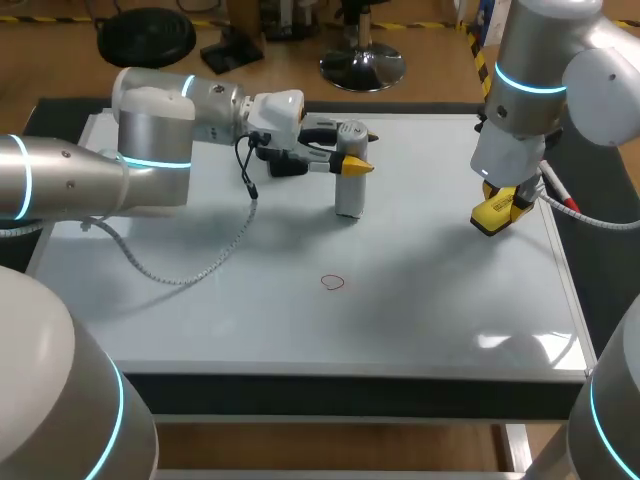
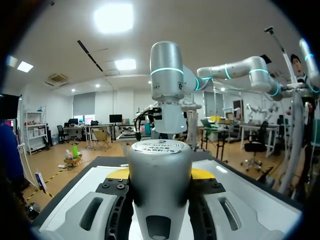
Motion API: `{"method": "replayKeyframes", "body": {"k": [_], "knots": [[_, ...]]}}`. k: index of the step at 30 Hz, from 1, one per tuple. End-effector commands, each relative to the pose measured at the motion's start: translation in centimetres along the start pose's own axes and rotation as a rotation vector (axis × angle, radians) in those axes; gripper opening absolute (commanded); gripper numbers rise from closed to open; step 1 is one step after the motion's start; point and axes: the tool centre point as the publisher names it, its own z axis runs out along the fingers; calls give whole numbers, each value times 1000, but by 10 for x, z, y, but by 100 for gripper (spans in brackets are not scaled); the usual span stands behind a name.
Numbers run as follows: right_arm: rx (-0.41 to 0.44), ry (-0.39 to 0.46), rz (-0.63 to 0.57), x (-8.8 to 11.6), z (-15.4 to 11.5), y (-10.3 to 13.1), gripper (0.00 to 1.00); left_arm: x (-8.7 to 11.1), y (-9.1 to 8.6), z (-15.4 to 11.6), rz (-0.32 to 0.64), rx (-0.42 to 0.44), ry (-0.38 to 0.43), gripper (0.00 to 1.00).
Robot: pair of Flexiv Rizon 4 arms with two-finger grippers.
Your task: Pick up the inspection probe, press it on each red-marked spot on the whiteboard one by one, put down the probe, pick up the eraser, and wipe off all the red marks.
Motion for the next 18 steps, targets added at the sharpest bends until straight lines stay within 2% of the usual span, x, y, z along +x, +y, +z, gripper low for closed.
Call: {"method": "replayKeyframes", "body": {"k": [1, 18], "knots": [[2, 2, -1, 0, 0, -1, 0, -5, 2, 2, -3, 3, 9, 0], [2, 2, -1, 0, 0, -1, 0, -4, 11, 0, -21, -8, 3, 0]]}}
